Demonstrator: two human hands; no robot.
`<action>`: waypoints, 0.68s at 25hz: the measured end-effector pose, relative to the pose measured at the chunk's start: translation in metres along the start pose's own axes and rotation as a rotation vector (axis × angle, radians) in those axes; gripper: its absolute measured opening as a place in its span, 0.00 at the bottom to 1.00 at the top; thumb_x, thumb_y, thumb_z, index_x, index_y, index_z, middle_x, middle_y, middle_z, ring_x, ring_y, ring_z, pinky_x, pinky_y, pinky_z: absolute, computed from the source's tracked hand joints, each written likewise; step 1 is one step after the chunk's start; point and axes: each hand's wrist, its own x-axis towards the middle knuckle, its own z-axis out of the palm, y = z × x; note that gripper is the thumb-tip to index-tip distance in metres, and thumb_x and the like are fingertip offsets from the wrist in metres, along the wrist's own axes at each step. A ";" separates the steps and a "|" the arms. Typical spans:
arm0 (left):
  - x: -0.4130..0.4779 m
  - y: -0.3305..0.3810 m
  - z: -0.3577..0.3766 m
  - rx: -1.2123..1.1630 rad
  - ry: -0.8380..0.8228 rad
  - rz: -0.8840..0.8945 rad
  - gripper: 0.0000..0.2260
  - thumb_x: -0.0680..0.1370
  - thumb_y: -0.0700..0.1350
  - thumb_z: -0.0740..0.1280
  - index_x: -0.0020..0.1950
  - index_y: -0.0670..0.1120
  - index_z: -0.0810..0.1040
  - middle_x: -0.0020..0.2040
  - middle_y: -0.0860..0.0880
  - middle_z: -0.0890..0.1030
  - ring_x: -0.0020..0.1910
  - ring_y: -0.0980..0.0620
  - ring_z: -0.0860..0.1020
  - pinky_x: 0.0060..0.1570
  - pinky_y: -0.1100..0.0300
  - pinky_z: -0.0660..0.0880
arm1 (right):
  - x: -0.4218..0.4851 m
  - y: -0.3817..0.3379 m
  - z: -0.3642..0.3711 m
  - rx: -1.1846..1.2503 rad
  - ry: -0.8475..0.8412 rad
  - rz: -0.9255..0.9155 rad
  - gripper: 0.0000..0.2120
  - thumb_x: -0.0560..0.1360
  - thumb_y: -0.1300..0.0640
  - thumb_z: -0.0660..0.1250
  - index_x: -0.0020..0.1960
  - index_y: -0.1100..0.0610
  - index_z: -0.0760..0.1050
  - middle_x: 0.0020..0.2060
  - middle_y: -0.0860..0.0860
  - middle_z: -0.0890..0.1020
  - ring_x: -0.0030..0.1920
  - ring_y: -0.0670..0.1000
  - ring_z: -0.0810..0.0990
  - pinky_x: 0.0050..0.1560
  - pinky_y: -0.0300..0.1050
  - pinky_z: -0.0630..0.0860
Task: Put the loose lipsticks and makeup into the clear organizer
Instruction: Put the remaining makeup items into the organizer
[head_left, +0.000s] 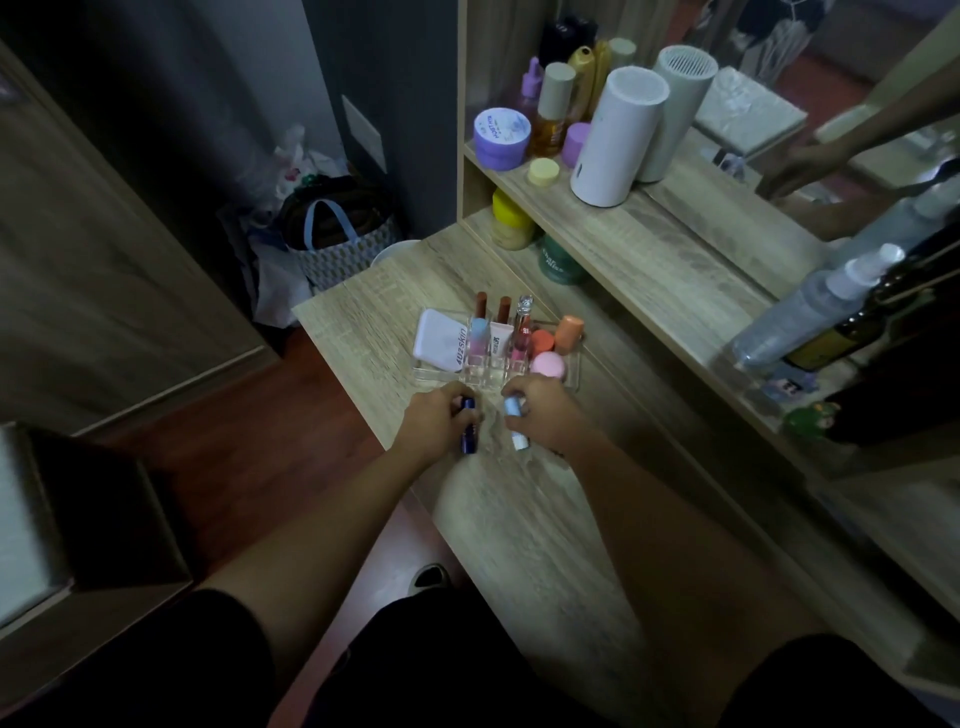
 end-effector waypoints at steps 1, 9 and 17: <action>0.000 0.000 -0.003 -0.033 0.017 0.014 0.09 0.74 0.43 0.68 0.54 0.44 0.77 0.47 0.40 0.84 0.46 0.44 0.81 0.48 0.57 0.76 | -0.001 0.001 -0.002 0.075 0.055 0.045 0.17 0.69 0.61 0.72 0.57 0.59 0.77 0.54 0.57 0.82 0.51 0.53 0.80 0.53 0.47 0.78; 0.018 0.009 -0.038 -0.303 0.251 0.115 0.07 0.72 0.45 0.72 0.49 0.51 0.78 0.37 0.56 0.81 0.36 0.68 0.79 0.38 0.81 0.71 | -0.008 -0.008 -0.022 0.572 0.511 0.183 0.11 0.70 0.63 0.72 0.52 0.56 0.79 0.45 0.50 0.82 0.37 0.28 0.77 0.33 0.20 0.72; 0.029 0.014 -0.029 -0.153 0.199 0.211 0.08 0.72 0.42 0.71 0.49 0.44 0.77 0.45 0.46 0.84 0.43 0.52 0.82 0.47 0.61 0.77 | 0.007 -0.035 0.004 0.321 0.717 0.017 0.05 0.68 0.65 0.73 0.44 0.62 0.80 0.41 0.57 0.84 0.43 0.52 0.79 0.47 0.43 0.72</action>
